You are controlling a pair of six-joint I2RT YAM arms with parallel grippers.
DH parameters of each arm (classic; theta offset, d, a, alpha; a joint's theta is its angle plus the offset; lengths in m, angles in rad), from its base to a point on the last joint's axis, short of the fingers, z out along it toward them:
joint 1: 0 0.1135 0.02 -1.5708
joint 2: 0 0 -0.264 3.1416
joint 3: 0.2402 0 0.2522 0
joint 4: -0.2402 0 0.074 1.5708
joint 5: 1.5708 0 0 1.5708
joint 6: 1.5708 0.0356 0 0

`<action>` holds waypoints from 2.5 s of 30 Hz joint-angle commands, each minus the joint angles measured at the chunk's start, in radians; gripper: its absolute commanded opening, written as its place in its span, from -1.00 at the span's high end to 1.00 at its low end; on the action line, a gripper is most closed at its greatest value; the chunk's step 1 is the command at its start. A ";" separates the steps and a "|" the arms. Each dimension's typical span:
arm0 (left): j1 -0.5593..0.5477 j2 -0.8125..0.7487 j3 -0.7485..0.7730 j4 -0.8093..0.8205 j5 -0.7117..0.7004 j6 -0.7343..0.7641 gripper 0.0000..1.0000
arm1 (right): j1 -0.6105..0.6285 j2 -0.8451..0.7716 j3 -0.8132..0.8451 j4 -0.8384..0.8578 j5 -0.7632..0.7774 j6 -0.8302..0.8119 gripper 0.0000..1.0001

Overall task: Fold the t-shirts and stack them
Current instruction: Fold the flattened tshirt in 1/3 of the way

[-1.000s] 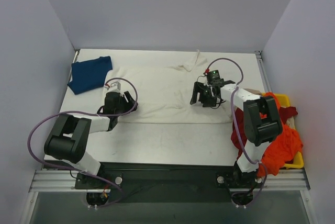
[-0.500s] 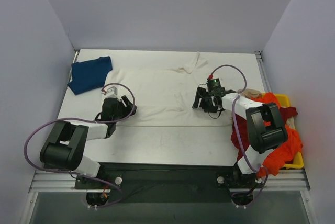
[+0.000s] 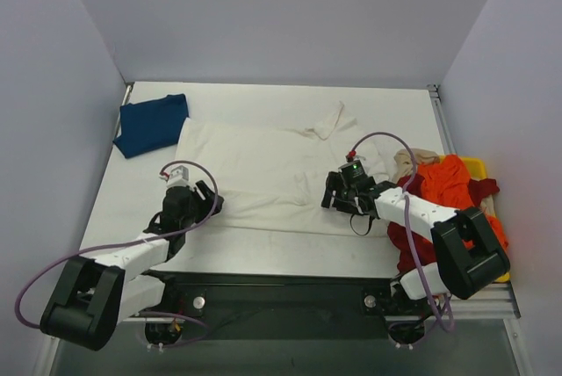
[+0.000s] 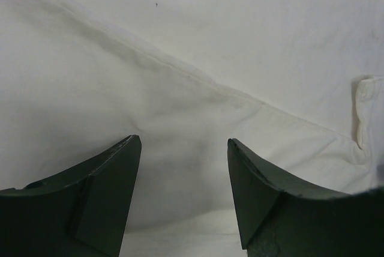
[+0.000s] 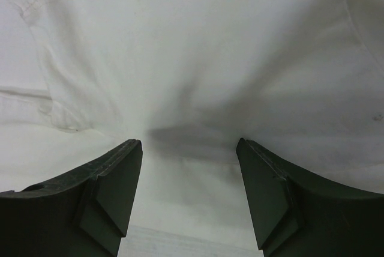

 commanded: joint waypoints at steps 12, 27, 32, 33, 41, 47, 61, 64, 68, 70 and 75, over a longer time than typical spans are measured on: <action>-0.042 -0.076 0.095 0.004 0.023 0.038 -0.40 | 0.033 -0.026 0.151 -0.264 0.057 -0.034 -0.35; -0.045 0.250 0.108 0.195 0.052 0.002 -0.40 | 0.032 0.155 0.142 -0.123 0.003 -0.051 -0.33; -0.045 0.185 0.042 0.130 0.029 -0.031 -0.41 | 0.046 0.155 0.083 -0.150 -0.005 0.011 -0.31; -0.045 0.165 0.011 0.107 0.020 -0.038 -0.41 | 0.050 0.152 0.070 -0.163 0.000 0.022 -0.31; -0.062 -0.038 -0.057 -0.044 -0.032 -0.087 -0.41 | 0.107 0.091 -0.033 -0.198 0.022 0.099 -0.31; -0.088 -0.096 -0.067 -0.121 -0.068 -0.114 -0.41 | 0.162 0.050 -0.065 -0.222 0.057 0.145 -0.32; -0.261 -0.372 -0.095 -0.445 -0.251 -0.219 -0.41 | 0.241 -0.018 -0.087 -0.311 0.097 0.199 -0.32; -0.298 -0.418 -0.092 -0.476 -0.293 -0.232 -0.41 | 0.247 -0.059 -0.079 -0.331 0.106 0.194 -0.32; -0.319 -0.423 -0.023 -0.500 -0.344 -0.163 -0.41 | 0.253 -0.116 -0.035 -0.377 0.123 0.170 -0.33; -0.322 -0.400 0.012 -0.497 -0.359 -0.126 -0.41 | 0.254 -0.133 0.003 -0.396 0.147 0.145 -0.33; -0.344 -0.294 0.075 -0.382 -0.333 -0.049 -0.41 | 0.254 -0.121 0.066 -0.407 0.190 0.113 -0.33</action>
